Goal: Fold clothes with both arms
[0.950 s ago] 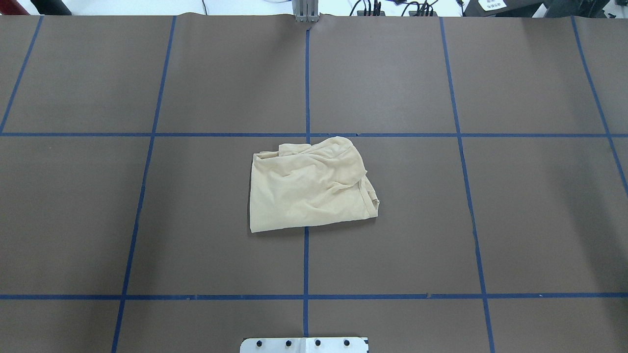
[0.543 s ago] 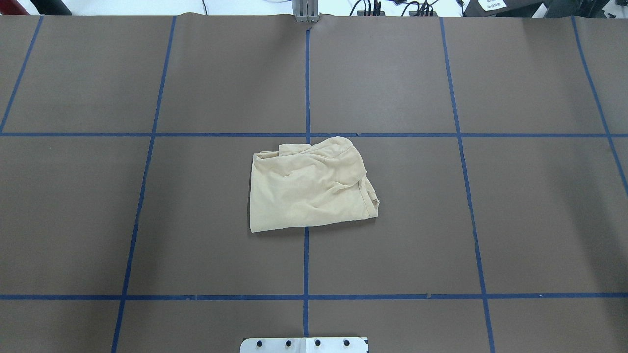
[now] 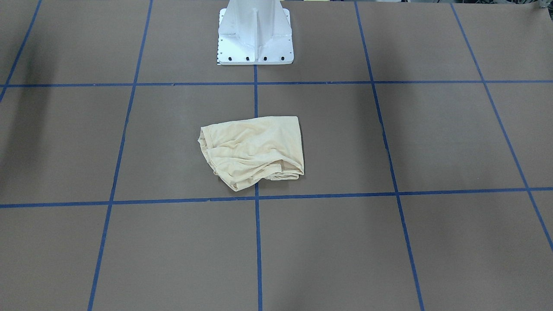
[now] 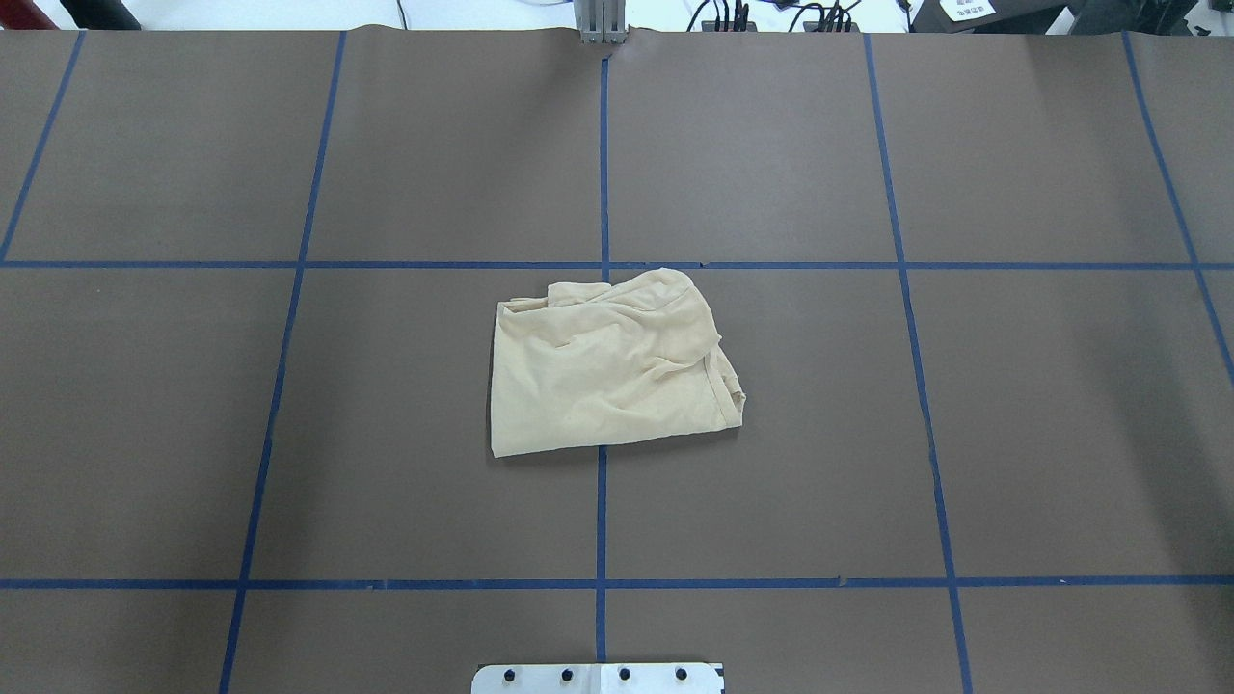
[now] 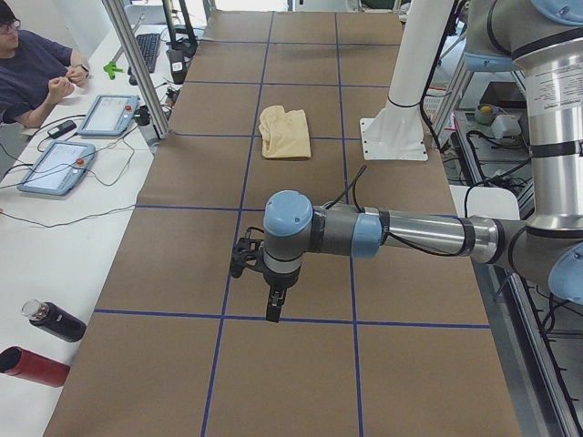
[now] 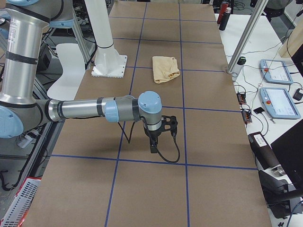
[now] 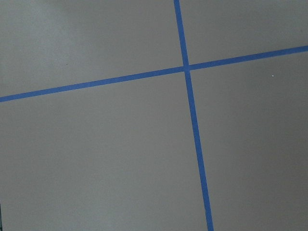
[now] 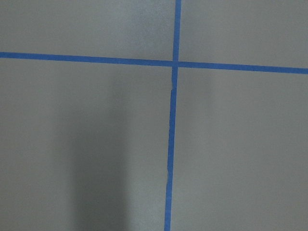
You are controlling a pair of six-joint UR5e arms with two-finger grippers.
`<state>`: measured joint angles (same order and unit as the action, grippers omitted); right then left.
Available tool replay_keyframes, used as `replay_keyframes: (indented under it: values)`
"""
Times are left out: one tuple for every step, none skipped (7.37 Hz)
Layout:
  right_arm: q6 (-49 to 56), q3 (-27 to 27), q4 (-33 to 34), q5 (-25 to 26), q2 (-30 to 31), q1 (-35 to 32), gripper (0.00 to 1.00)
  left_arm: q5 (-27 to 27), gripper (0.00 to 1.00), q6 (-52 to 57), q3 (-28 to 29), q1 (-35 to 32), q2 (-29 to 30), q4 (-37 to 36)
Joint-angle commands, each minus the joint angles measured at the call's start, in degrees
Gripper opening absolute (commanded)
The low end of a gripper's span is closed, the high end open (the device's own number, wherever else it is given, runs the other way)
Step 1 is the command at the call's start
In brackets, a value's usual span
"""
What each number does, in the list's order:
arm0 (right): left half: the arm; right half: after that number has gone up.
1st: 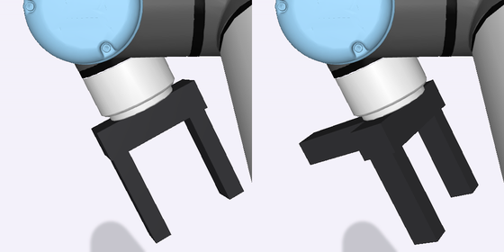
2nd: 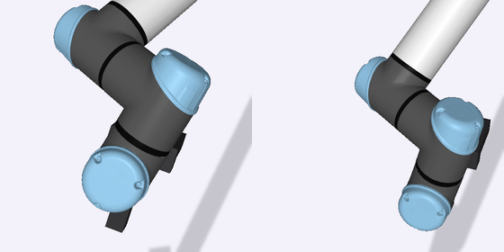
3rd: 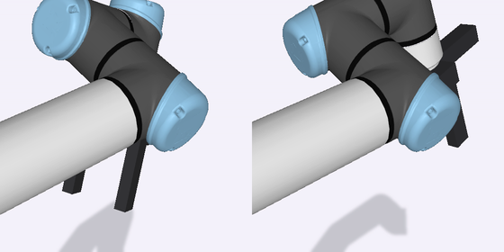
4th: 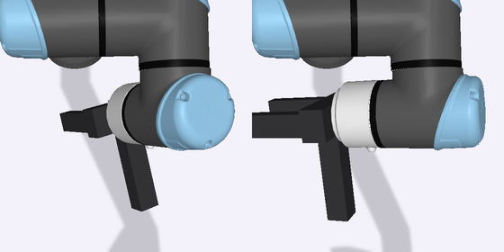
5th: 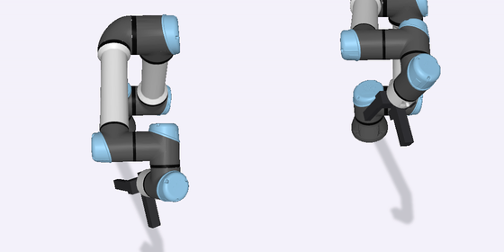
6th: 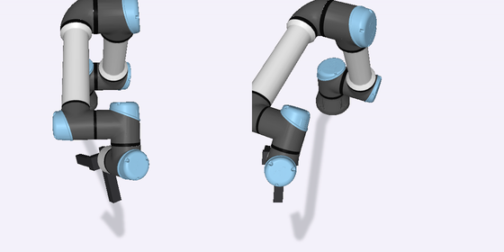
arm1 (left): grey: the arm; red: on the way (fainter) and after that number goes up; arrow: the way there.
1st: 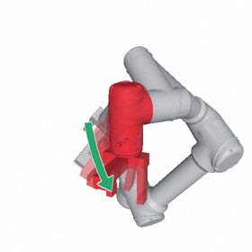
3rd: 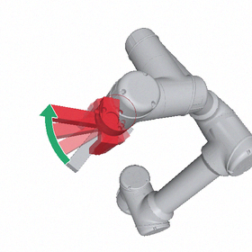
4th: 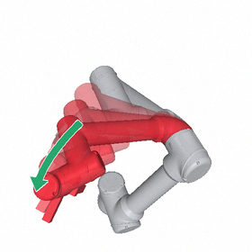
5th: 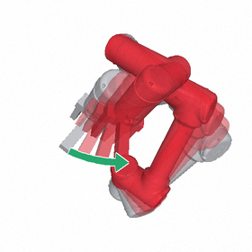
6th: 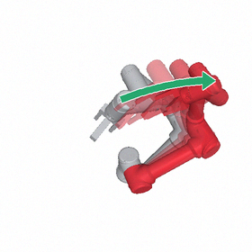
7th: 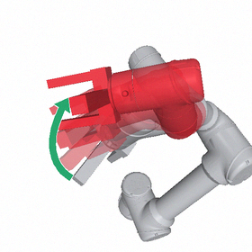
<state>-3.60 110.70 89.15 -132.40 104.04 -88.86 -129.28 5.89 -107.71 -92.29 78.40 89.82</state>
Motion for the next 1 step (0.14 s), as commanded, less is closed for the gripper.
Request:
replay_keyframes:
  values:
    - [0.0, 0.04, -0.03, -0.05, 0.02, 0.0, 1.0, 0.17, 1.0, 0.0, 0.04, 0.0, 0.0, 0.0]
